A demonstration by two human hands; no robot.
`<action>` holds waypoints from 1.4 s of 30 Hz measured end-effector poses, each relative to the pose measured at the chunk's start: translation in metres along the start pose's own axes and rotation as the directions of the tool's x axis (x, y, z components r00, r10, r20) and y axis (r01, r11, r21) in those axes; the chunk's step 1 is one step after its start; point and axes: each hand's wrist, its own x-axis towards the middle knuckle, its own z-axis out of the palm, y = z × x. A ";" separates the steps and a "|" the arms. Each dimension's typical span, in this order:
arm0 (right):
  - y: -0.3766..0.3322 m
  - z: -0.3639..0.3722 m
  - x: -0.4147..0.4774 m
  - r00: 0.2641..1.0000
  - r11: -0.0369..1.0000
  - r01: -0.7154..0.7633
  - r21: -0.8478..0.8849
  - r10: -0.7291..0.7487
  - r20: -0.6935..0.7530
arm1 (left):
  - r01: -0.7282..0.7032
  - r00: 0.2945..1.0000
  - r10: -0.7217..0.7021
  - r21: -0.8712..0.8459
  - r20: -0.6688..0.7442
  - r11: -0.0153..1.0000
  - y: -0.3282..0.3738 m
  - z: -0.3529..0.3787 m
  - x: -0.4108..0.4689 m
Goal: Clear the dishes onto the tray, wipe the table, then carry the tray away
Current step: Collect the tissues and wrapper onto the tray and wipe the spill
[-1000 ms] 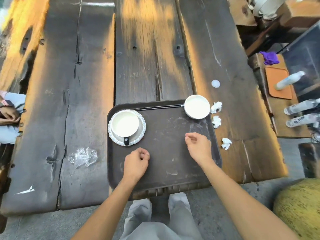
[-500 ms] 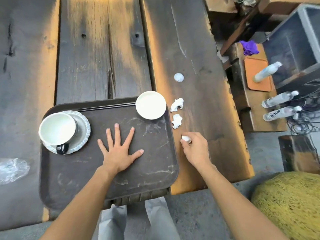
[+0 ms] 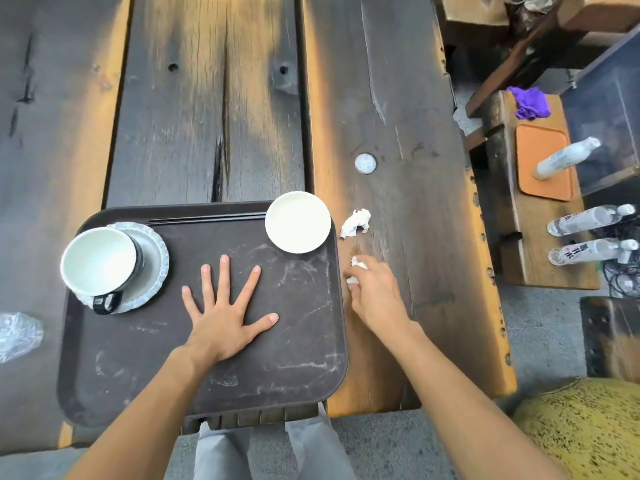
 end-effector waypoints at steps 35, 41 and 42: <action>-0.041 0.073 -0.039 0.932 0.931 0.347 -0.111 -0.356 -0.071 | -0.012 0.999 0.012 -0.005 -0.031 1.000 -0.004 0.007 0.005; -0.039 0.069 -0.047 0.933 0.915 0.359 -0.186 -0.359 0.032 | -0.019 0.999 0.019 0.011 -0.035 1.000 -0.003 0.006 0.005; -0.040 0.067 -0.048 0.935 0.917 0.355 -0.182 -0.352 0.049 | -0.022 0.999 0.022 0.012 -0.034 1.000 -0.003 0.005 0.004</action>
